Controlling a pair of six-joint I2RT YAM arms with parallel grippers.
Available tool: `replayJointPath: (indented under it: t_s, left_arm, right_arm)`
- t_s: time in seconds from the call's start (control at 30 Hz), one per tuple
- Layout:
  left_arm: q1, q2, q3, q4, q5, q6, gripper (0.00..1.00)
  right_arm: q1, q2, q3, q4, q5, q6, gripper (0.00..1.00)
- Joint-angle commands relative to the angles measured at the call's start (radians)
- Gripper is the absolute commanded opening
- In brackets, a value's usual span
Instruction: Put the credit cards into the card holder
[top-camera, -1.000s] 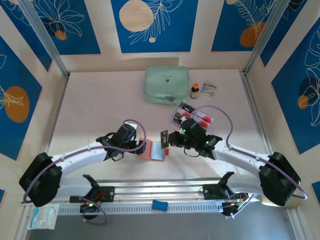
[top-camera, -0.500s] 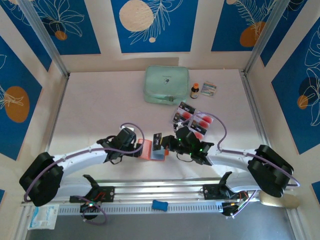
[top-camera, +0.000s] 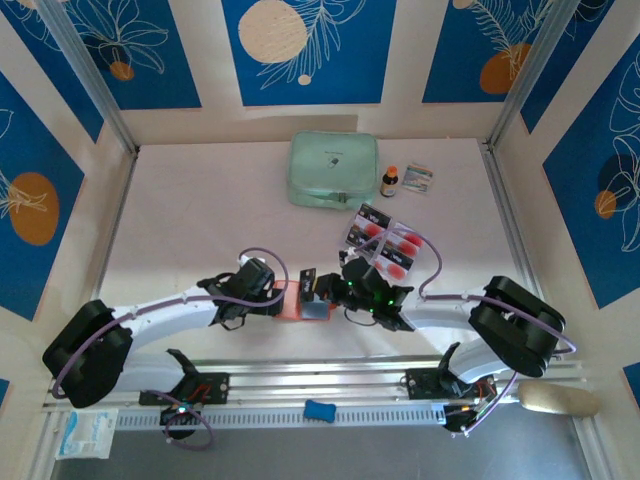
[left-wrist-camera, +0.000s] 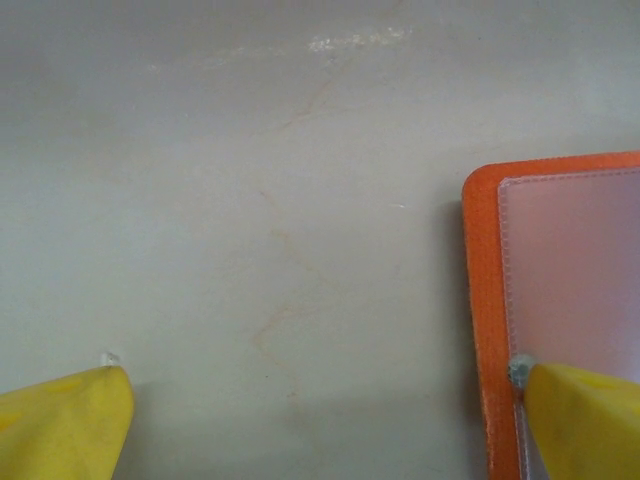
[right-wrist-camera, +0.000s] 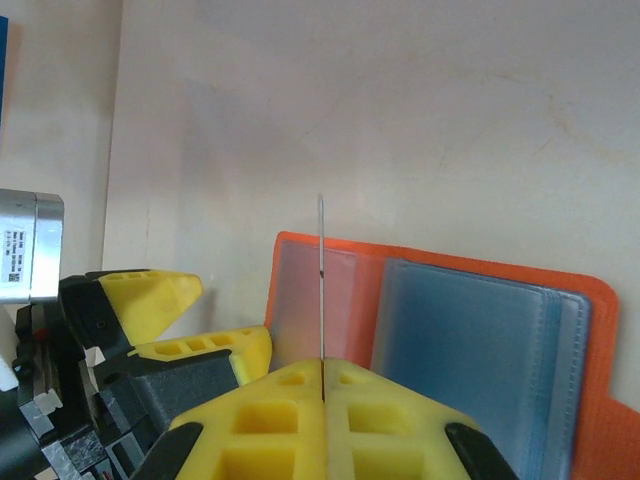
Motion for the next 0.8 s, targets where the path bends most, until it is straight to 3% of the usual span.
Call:
replayJointPath:
  t_s: [0.0,0.77]
  left_arm:
    - [-0.015,0.016,-0.017,-0.026,-0.02,-0.033,1.0]
    - [-0.027,0.024,-0.022,-0.033,-0.027,-0.06,1.0]
  right_arm:
    - [0.012,0.018,-0.004,0.053,0.056,0.011,0.0]
    - [0.05,0.089,-0.039,0.102,0.121,0.052,0.0]
